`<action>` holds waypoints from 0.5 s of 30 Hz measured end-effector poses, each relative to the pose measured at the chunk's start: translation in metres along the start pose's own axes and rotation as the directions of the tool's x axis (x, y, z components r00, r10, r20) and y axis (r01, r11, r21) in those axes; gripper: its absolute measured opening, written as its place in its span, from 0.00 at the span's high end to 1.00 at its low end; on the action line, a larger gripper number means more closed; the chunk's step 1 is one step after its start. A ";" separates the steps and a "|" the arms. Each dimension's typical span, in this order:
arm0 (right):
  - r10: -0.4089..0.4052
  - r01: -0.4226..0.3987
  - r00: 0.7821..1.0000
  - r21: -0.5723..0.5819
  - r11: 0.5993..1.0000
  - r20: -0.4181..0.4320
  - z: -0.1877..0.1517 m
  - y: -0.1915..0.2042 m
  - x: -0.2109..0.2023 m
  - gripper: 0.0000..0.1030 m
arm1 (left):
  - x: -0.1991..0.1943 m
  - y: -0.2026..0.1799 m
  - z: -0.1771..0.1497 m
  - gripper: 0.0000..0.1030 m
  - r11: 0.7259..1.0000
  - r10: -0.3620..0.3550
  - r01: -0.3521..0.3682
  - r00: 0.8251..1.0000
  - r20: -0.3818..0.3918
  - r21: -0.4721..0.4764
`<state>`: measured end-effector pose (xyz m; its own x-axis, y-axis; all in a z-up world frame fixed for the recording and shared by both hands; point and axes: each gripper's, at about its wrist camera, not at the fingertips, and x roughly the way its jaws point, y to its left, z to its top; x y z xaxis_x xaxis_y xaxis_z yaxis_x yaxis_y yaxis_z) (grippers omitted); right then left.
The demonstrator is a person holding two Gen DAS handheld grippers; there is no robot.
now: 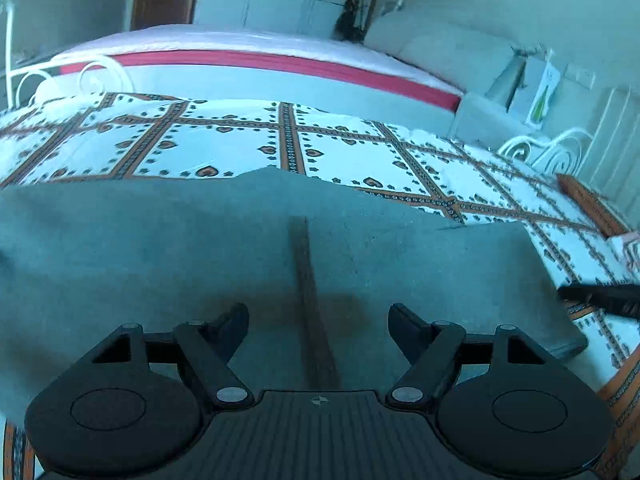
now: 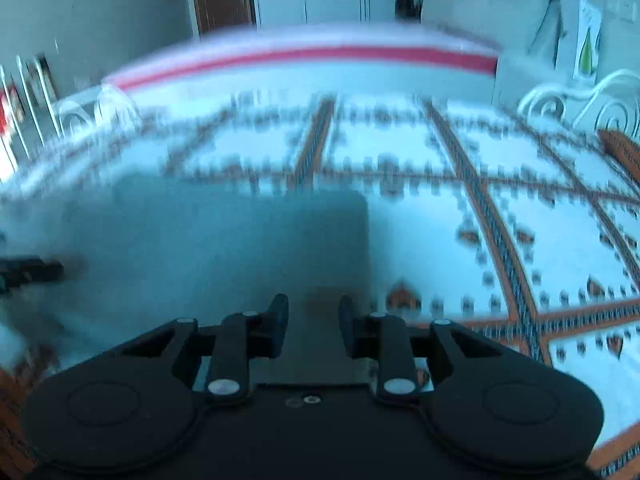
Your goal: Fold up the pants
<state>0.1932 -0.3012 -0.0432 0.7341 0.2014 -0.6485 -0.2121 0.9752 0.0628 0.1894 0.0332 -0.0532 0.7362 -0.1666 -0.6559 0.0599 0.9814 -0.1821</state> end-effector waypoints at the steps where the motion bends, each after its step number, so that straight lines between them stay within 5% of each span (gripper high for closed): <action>1: 0.005 -0.005 1.000 0.004 1.000 0.015 0.004 -0.002 0.002 0.82 | 0.008 -0.002 0.002 0.26 0.999 0.018 -0.017 1.000 -0.016 0.029; 8: -0.008 0.007 0.998 0.017 1.000 0.059 0.035 -0.012 0.031 0.81 | 0.042 -0.001 0.026 0.26 0.993 0.096 -0.096 0.995 0.014 0.062; 10: -0.008 0.008 1.000 0.016 1.000 0.023 0.039 -0.014 0.050 0.80 | 0.059 0.006 0.028 0.18 0.996 0.086 -0.085 0.996 -0.032 0.037; 12: -0.060 0.064 0.993 0.043 0.997 -0.102 0.038 -0.023 0.079 0.74 | 0.062 0.007 0.031 0.14 0.997 0.075 -0.074 0.997 -0.030 0.031; 15: 0.002 0.013 0.997 0.191 0.982 -0.077 0.045 -0.047 0.073 0.80 | 0.052 0.006 0.037 0.14 0.997 0.075 -0.075 0.997 0.028 0.006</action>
<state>0.2862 -0.3280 -0.0592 0.6818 0.1958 -0.7048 -0.0757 0.9772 0.1983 0.2525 0.0338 -0.0614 0.7570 -0.0903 -0.6471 0.0085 0.9917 -0.1284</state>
